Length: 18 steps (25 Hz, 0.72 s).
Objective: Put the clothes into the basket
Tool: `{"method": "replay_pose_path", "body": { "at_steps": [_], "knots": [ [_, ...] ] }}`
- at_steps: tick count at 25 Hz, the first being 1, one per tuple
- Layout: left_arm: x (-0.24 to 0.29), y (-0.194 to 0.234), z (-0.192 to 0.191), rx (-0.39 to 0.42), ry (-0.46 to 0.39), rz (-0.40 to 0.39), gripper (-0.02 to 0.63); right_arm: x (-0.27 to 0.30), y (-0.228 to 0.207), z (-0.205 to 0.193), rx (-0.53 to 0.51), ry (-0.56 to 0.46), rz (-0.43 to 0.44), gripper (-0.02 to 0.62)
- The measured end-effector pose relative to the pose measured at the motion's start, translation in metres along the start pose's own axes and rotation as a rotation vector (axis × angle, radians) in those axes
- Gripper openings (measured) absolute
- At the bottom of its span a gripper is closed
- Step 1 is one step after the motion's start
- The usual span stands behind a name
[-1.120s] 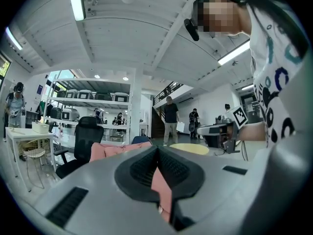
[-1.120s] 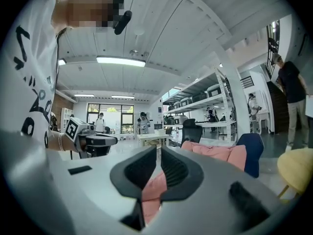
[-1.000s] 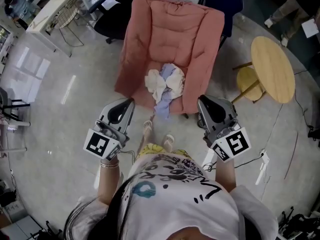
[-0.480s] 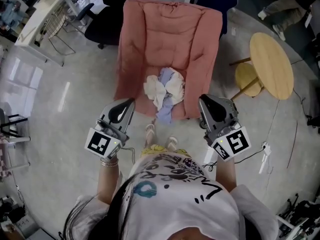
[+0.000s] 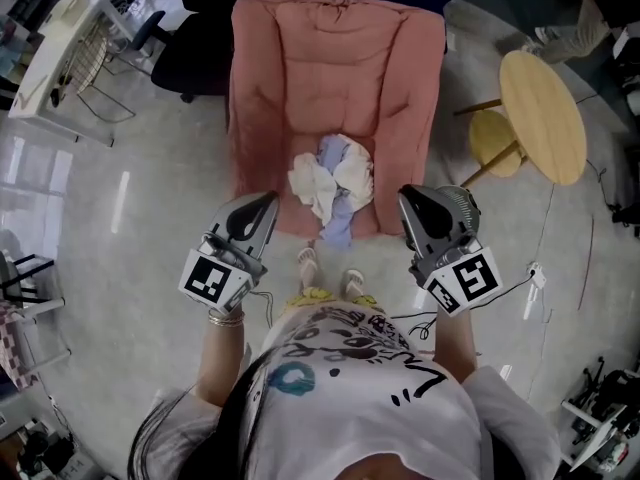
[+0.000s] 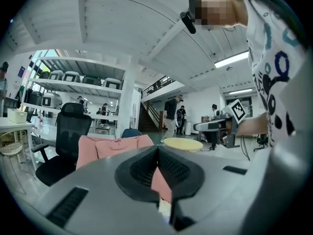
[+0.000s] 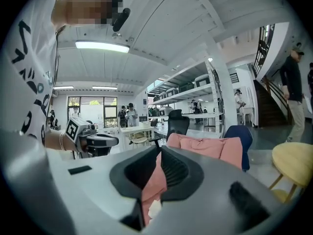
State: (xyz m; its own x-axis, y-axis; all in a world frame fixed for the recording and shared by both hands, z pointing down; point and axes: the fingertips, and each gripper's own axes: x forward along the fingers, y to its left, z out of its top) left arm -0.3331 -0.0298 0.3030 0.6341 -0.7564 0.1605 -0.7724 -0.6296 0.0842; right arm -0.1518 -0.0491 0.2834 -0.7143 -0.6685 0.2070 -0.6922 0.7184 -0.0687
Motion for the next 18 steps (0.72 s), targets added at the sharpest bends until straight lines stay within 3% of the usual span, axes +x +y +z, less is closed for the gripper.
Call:
{"method": "replay_pose_path", "body": {
  "at_steps": [7,18],
  "knots": [
    [0.015,0.033,-0.032,-0.023,0.033,-0.037,0.012,0.035,-0.008,-0.036,0.018,0.071,-0.037,0.031],
    [0.043,0.064,-0.117,-0.107,0.106,0.032,0.012,0.074,-0.048,-0.134,0.085,0.230,-0.003,0.031]
  ]
}}
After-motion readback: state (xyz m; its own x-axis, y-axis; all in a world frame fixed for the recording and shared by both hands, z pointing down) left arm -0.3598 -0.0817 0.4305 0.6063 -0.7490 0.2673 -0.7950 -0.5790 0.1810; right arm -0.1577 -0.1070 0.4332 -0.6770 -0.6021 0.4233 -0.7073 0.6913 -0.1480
